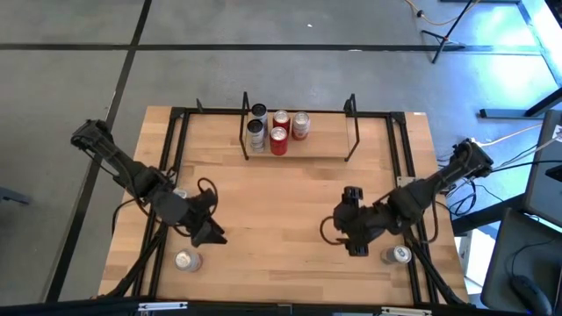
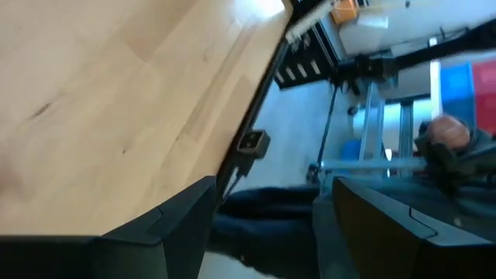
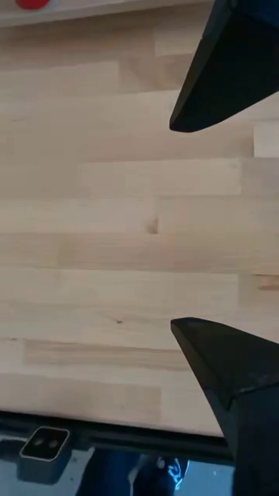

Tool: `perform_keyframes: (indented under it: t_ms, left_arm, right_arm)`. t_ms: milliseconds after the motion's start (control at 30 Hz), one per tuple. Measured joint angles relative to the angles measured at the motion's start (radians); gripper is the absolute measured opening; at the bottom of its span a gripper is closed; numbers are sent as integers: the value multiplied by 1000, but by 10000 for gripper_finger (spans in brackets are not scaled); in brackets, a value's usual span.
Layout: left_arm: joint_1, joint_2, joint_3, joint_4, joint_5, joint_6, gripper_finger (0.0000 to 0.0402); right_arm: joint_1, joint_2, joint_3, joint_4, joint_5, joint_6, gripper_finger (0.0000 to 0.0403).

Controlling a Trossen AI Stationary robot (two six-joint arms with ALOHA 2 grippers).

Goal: Place canned beverage on shelf
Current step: Put the pink soda can on the shelf

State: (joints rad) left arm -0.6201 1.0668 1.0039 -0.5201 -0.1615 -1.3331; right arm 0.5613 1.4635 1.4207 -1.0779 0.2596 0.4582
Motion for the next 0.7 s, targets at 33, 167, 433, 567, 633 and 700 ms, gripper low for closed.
perform_keyframes:
  t_ms: [33,167,433,567,633,700]
  left_arm:
    - [-4,0,0,-1,-6,-3,255]
    - [-5,0,0,-38,-18,-51,255]
    - [4,0,0,-23,-44,29,257]
    - [27,0,0,75,-133,68,257]
    - [44,0,0,159,-162,138,256]
    - [59,1,0,248,-176,202,254]
  right_arm:
    - [8,0,-6,2,2,7,394]
    - [35,0,-29,4,25,32,395]
    - [56,0,-54,6,126,73,394]
    - [53,0,-54,6,159,73,395]
    - [53,0,-55,6,183,72,394]
    - [53,0,-55,6,198,73,395]
